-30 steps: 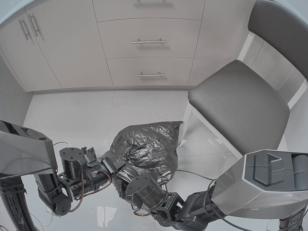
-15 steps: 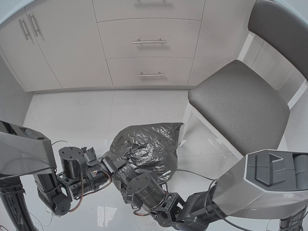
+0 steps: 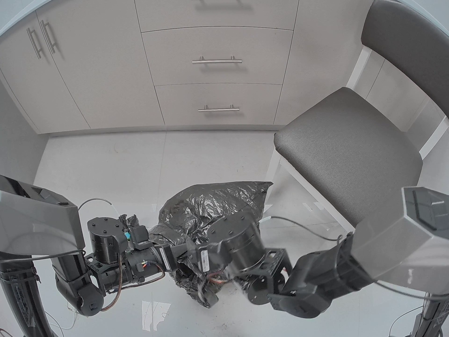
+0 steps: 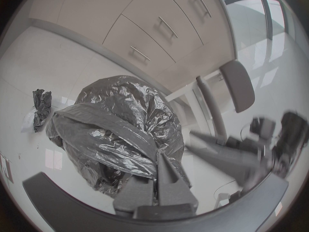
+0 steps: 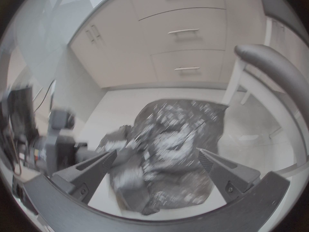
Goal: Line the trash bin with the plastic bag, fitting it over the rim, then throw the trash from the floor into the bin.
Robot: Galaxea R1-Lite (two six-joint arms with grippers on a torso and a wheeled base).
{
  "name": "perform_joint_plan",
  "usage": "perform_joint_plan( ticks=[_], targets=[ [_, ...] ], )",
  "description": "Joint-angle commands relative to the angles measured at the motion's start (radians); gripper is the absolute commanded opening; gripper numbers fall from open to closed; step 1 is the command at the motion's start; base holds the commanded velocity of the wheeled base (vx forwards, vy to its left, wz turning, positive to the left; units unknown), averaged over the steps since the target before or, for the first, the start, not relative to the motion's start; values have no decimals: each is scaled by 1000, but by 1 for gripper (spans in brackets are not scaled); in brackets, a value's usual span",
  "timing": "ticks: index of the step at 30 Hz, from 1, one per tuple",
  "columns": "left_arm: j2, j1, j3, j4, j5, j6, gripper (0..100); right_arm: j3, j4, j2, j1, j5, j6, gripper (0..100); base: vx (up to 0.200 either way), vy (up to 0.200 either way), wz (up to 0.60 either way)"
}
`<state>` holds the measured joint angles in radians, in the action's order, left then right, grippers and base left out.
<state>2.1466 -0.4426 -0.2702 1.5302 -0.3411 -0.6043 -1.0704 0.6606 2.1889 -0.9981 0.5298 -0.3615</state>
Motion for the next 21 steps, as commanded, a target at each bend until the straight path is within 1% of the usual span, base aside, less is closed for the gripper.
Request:
perform_joint_plan(
  ticks=[1, 3, 8, 14, 18, 21],
  targets=[
    [44, 4, 9, -1, -10, 47, 0, -19, 4, -58, 73, 24, -1, 100, 0, 0, 0],
    [50, 10, 8, -1, -10, 72, 0, -39, 4, -57, 92, 47, -7, 100, 0, 0, 0],
    [44, 33, 23, -1, -12, 103, 0, -43, 4, -57, 107, 50, -8, 100, 0, 0, 0],
    [3, 35, 74, -1, -12, 126, 0, -60, 2, -24, 110, 50, -7, 100, 0, 0, 0],
    [-47, 31, 120, -1, -35, 155, 0, -103, -15, 14, 133, 50, 1, 100, 0, 0, 0],
    [-68, 31, 144, -1, -45, 155, 0, -174, -39, 69, 174, 45, 10, 100, 0, 0, 0]
  ],
)
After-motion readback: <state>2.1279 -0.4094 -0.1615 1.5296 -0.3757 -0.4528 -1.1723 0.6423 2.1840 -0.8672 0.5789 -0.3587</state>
